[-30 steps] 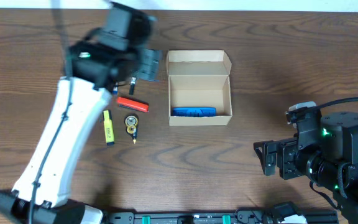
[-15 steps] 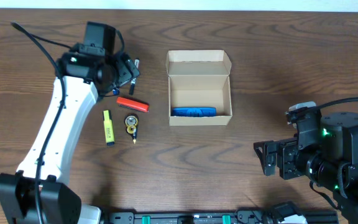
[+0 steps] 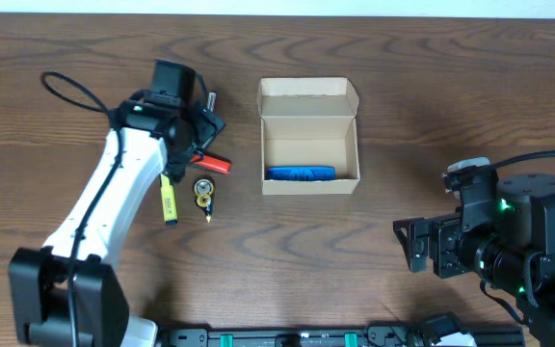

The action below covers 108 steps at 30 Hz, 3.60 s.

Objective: Pack container
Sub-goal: 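Move the left gripper back over the red stapler, then grasp the red stapler with the left gripper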

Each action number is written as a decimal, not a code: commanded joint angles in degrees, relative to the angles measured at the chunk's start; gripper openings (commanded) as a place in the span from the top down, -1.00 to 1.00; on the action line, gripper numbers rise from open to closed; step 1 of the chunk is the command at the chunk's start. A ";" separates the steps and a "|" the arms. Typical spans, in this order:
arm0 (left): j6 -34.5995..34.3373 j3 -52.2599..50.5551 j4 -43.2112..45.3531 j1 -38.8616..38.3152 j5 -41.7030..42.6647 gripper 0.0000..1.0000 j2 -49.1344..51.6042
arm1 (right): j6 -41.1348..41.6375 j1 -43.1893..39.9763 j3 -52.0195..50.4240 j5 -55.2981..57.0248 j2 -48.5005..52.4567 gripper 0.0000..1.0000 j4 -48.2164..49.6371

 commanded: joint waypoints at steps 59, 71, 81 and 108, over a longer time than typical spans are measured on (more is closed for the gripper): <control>-15.96 -0.59 10.10 -6.49 -4.52 -0.49 19.37 | -0.79 0.37 -0.02 -0.22 -0.04 -0.99 -0.07; -16.35 -1.79 9.81 -6.03 -5.86 -0.21 19.39 | -0.79 0.37 -0.02 -0.22 -0.04 -0.99 -0.07; -16.31 -1.81 8.00 -6.01 -6.49 -0.12 19.76 | -0.79 0.37 -0.02 -0.22 -0.04 -0.99 -0.07; -9.14 0.07 3.58 -6.03 -5.84 0.89 15.26 | -0.79 0.37 -0.02 -0.22 -0.04 -0.99 -0.07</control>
